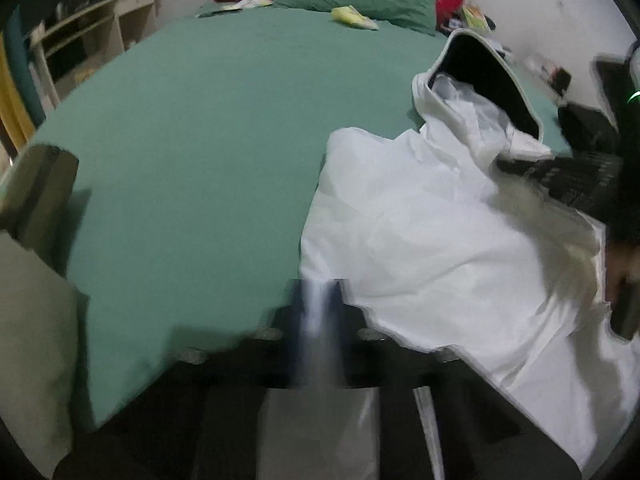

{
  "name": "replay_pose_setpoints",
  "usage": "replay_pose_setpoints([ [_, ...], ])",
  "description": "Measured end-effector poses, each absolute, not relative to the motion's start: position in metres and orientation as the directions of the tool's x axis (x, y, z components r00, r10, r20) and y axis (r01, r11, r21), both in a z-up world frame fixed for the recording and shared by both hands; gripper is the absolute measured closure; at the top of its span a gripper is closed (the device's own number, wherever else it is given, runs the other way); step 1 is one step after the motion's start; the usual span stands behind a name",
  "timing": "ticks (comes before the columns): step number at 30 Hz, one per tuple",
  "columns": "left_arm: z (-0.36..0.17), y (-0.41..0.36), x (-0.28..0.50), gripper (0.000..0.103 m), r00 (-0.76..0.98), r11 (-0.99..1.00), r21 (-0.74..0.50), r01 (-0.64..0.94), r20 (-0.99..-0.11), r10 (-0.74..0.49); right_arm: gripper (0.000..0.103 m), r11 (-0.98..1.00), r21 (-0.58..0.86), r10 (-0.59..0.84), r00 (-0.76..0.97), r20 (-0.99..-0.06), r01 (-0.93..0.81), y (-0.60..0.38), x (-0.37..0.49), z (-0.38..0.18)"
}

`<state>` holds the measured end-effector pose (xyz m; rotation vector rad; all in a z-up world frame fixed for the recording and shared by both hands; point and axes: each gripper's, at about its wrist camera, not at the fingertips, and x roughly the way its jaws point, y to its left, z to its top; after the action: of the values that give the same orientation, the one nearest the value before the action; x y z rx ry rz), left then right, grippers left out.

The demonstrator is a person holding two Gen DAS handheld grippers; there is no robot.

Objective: Fold large clothes

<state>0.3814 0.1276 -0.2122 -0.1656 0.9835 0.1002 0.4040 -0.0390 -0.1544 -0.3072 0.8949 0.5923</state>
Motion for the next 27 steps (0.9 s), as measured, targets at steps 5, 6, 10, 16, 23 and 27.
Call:
replay_pose_setpoints([
  [5, -0.203, 0.149, 0.372, 0.101, 0.590, 0.957, -0.176, -0.231, -0.807, -0.006, 0.098, 0.846, 0.083, 0.441, 0.602, -0.666, -0.527, -0.115, 0.397, -0.086],
  [6, -0.200, 0.152, 0.369, 0.102, 0.599, 0.953, -0.176, -0.246, -0.801, 0.007, 0.098, 0.847, 0.130, 0.474, 0.623, -0.622, -0.515, -0.137, 0.394, -0.073],
  [10, -0.188, 0.166, 0.360, 0.102, 0.627, 0.933, -0.190, -0.307, -0.777, 0.048, 0.098, 0.862, 0.283, 0.507, 0.696, -0.508, -0.422, -0.215, 0.386, -0.051],
  [16, -0.190, 0.177, 0.366, 0.102, 0.589, 0.917, -0.106, -0.384, -0.793, 0.155, 0.090, 0.817, 0.528, 0.539, 0.633, -0.555, -0.233, -0.296, 0.376, -0.110],
  [23, -0.168, 0.148, 0.356, 0.061, 0.634, 0.946, -0.236, -0.220, -0.772, -0.045, 0.040, 0.883, 0.468, 0.411, 0.543, -0.732, -0.038, -0.313, 0.337, -0.173],
  [27, -0.177, 0.117, 0.358, 0.055, 0.601, 0.952, -0.297, -0.075, -0.775, -0.195, 0.040, 0.910, 0.405, 0.372, 0.609, -0.700, -0.090, -0.308, 0.342, -0.147],
])
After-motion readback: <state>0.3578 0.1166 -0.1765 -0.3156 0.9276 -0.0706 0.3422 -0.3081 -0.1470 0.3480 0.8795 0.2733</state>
